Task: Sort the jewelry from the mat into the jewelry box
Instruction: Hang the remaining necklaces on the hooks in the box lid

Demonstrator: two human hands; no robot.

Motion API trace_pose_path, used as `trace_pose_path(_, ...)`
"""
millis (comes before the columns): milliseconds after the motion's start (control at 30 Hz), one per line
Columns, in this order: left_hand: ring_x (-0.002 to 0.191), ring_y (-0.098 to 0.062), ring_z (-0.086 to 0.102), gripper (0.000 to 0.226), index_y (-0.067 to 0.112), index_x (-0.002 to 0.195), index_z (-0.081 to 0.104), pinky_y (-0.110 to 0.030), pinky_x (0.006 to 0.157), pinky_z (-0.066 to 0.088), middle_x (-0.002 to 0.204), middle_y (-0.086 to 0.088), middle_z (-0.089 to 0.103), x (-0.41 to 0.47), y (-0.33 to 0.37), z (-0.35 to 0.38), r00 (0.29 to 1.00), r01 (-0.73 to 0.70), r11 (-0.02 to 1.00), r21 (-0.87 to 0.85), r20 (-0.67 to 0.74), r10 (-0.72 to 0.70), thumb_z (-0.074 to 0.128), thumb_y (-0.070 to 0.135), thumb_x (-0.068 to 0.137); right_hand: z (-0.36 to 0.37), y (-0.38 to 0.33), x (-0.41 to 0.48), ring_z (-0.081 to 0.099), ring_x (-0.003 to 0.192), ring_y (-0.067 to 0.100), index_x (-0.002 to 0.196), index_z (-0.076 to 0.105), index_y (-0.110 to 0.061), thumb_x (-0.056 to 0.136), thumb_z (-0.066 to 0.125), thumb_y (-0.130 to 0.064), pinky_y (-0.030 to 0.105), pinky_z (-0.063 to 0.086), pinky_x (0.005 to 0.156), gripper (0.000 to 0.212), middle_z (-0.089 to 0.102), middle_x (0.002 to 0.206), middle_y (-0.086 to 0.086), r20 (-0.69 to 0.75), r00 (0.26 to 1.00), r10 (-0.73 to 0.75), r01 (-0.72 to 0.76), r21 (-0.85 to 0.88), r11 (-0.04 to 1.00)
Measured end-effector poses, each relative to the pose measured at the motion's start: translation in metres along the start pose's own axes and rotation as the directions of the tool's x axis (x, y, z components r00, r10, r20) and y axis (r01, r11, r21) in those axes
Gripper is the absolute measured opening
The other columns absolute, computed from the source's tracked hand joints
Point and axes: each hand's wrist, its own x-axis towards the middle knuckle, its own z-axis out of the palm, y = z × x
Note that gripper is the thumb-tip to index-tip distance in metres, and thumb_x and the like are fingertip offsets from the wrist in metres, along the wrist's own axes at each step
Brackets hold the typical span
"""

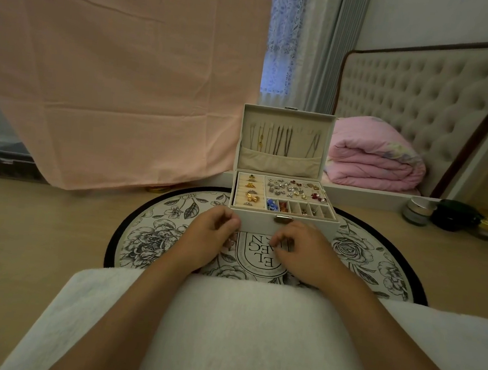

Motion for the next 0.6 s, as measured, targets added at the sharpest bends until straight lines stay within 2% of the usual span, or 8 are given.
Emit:
trace_pose_path(33,0.062,-0.007,0.055,0.013,0.01,0.091,0.062,-0.015,0.055,0.046,0.075,-0.003,0.063,0.0,0.001,0.0,1.0,-0.022,1.0,0.009,0.016,0.022,0.055,0.017,0.1,0.001,-0.002,0.001,0.05,0.107,0.008,0.104,0.073,-0.033,0.088,0.07,-0.026,0.03,0.043,0.095,0.018,0.062,0.109,-0.013,0.003,0.999,-0.033,0.033,-0.058,0.998)
trace_pose_path(67,0.063,-0.006,0.054,0.012,0.012,0.09,0.064,-0.015,0.057,0.047,0.075,-0.003,0.062,0.0,0.001,0.001,0.999,-0.043,0.999,0.02,0.03,0.042,0.058,0.019,0.098,0.002,-0.006,0.0,0.05,0.11,0.008,0.109,0.073,-0.034,0.088,0.07,-0.028,0.03,0.042,0.097,0.022,0.062,0.111,-0.013,0.007,0.999,-0.045,0.045,-0.034,0.998)
trace_pose_path(133,0.066,-0.007,0.054,0.011,0.017,0.087,0.067,-0.02,0.062,0.047,0.075,-0.001,0.063,0.001,0.002,0.003,0.996,-0.079,0.997,0.023,0.05,0.078,0.061,0.019,0.096,0.004,-0.018,-0.002,0.058,0.107,0.004,0.114,0.073,-0.035,0.09,0.068,-0.031,0.03,0.047,0.096,0.025,0.067,0.11,-0.018,0.061,0.998,-0.014,0.001,0.206,0.979)
trace_pose_path(200,0.067,-0.01,0.058,0.011,0.018,0.086,0.069,-0.022,0.063,0.049,0.076,-0.003,0.067,0.001,0.004,0.006,0.993,-0.096,0.995,0.011,0.063,0.095,0.063,0.016,0.095,0.008,-0.029,-0.002,0.067,0.098,0.001,0.111,0.075,-0.036,0.091,0.069,-0.026,0.026,0.053,0.088,0.023,0.074,0.102,-0.015,0.14,0.99,-0.022,-0.047,0.466,0.883)
trace_pose_path(267,0.072,-0.012,0.063,0.01,0.018,0.087,0.069,-0.022,0.066,0.052,0.082,-0.006,0.072,0.0,0.007,0.008,0.993,-0.099,0.995,-0.003,0.071,0.099,0.064,0.013,0.094,0.01,-0.037,-0.003,0.07,0.091,-0.001,0.102,0.076,-0.036,0.091,0.072,-0.022,0.018,0.054,0.08,0.018,0.077,0.093,-0.013,0.167,0.985,-0.033,-0.072,0.582,0.81)
trace_pose_path(400,0.072,-0.017,0.06,0.006,0.014,0.091,0.07,-0.029,0.067,0.05,0.086,-0.015,0.07,0.001,0.006,0.002,0.992,-0.109,0.994,-0.023,0.067,0.111,0.065,0.015,0.094,0.008,-0.037,-0.001,0.069,0.078,0.009,0.082,0.078,-0.023,0.09,0.072,-0.018,0.024,0.055,0.081,0.01,0.077,0.079,-0.004,0.119,0.993,0.01,-0.08,0.6,0.796)
trace_pose_path(500,0.077,-0.016,0.064,0.01,0.017,0.104,0.068,-0.03,0.072,0.055,0.092,-0.007,0.069,0.001,0.005,-0.001,0.996,-0.062,0.996,-0.065,0.065,0.067,0.064,0.017,0.095,0.004,-0.038,0.0,0.063,0.063,0.011,0.083,0.078,-0.021,0.092,0.071,-0.019,0.022,0.055,0.068,0.011,0.076,0.074,0.001,0.113,0.993,0.031,-0.098,0.662,0.743)
trace_pose_path(600,0.095,-0.02,0.071,0.023,0.018,0.115,0.064,-0.031,0.084,0.059,0.104,-0.006,0.073,-0.002,0.007,-0.002,0.982,0.022,0.993,-0.115,0.188,0.0,0.067,0.015,0.092,0.001,-0.036,0.001,0.055,0.055,0.015,0.087,0.08,-0.02,0.093,0.069,-0.03,0.025,0.05,0.057,0.017,0.069,0.063,0.001,0.035,0.998,0.052,-0.062,0.662,0.747)
